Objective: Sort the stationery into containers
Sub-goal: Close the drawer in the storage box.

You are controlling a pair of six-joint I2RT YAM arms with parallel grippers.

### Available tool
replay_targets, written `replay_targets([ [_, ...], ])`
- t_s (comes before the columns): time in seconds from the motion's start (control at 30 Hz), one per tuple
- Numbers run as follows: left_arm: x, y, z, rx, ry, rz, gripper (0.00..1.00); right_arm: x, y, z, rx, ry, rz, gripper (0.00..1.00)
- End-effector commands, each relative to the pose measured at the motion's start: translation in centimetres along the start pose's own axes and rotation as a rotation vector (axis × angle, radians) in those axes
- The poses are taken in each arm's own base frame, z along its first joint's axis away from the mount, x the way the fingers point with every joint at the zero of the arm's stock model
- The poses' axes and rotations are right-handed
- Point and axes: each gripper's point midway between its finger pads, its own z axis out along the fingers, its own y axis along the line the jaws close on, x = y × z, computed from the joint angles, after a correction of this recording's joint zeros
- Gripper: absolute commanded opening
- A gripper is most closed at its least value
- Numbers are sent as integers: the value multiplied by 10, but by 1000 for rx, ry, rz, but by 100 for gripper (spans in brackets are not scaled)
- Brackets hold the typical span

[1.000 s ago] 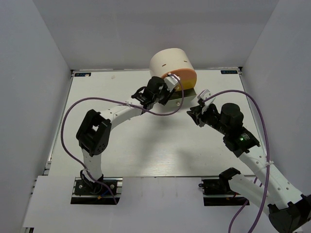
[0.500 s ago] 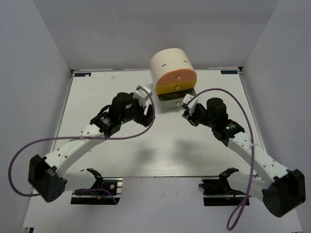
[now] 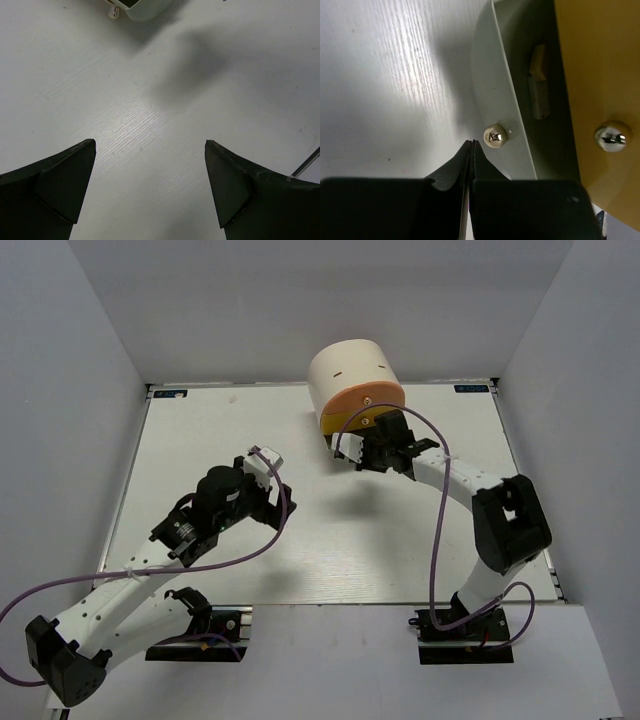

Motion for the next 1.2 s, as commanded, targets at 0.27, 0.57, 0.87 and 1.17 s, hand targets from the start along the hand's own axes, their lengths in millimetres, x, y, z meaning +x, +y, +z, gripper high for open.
replay_targets([
  [0.27, -7, 0, -7, -3, -37, -7, 99, 13, -34, 28, 70, 38, -82, 0],
  [0.57, -7, 2, -7, -12, -37, -7, 99, 16, -58, 35, 200, 43, -74, 0],
  [0.87, -9, 3, -9, -20, -47, -7, 99, 11, -76, 32, 307, 11, -81, 0],
  [1.17, -9, 5, -9, -30, -47, -8, 99, 11, -84, 40, 319, 13, -93, 0],
])
